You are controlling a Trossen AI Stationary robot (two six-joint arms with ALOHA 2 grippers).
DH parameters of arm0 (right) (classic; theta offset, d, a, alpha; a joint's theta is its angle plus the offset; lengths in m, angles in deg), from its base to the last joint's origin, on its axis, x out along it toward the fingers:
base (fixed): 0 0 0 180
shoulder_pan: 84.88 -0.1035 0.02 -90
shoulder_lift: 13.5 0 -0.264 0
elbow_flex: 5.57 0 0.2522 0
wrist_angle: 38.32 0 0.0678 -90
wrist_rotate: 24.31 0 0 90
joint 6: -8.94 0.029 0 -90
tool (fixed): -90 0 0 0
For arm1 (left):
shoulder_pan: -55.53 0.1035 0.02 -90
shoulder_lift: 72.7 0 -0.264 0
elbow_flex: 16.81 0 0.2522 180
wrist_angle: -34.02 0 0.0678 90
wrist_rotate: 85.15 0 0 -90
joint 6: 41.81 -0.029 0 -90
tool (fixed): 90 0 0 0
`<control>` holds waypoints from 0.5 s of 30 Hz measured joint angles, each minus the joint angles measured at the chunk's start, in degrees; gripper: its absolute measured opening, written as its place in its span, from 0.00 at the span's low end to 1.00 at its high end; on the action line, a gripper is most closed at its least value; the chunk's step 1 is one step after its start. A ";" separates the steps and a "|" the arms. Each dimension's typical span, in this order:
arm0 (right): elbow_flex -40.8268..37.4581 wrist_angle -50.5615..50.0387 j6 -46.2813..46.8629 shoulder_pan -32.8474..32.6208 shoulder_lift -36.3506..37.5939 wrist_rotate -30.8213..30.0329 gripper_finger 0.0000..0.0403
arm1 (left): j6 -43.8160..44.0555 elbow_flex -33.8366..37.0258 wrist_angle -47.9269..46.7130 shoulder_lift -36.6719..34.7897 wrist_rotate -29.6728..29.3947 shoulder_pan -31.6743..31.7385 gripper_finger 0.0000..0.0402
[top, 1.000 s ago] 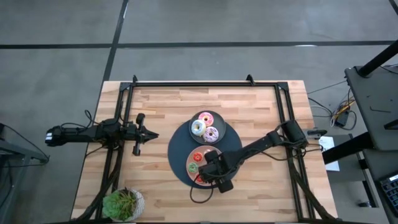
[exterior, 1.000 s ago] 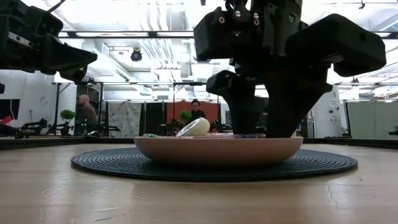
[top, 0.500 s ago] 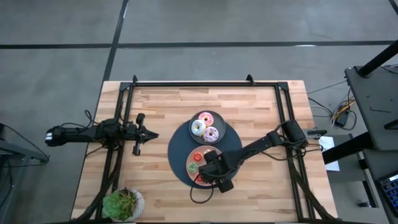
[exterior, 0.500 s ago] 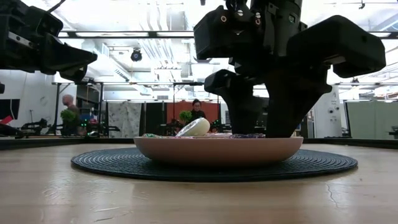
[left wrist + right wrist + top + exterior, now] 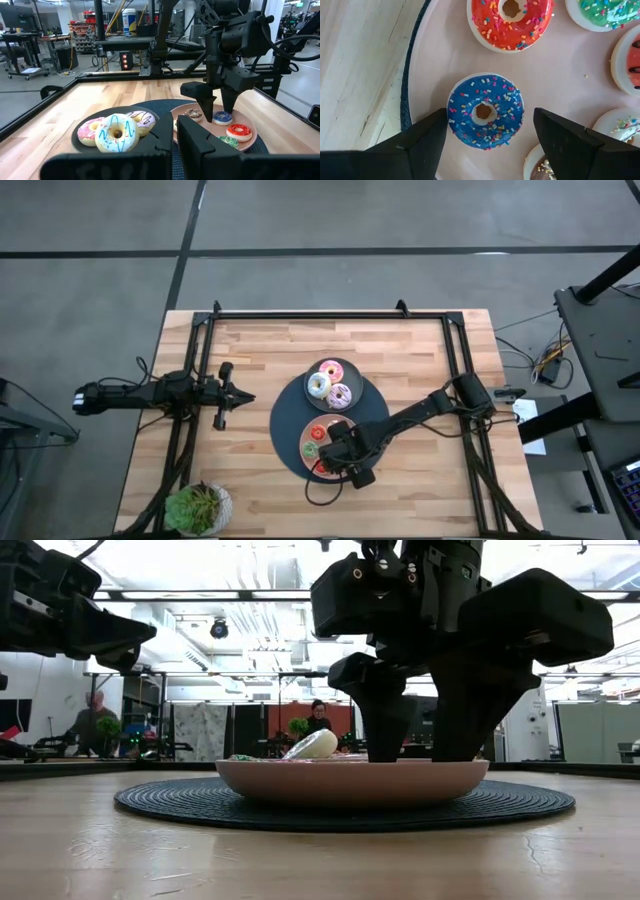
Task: Pick & Place donuts
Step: Return to Home Position
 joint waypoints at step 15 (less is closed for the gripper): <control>0.24 -2.22 -0.95 1.07 3.08 -0.02 0.74 | -0.02 0.01 -0.02 -0.02 0.00 -0.01 0.00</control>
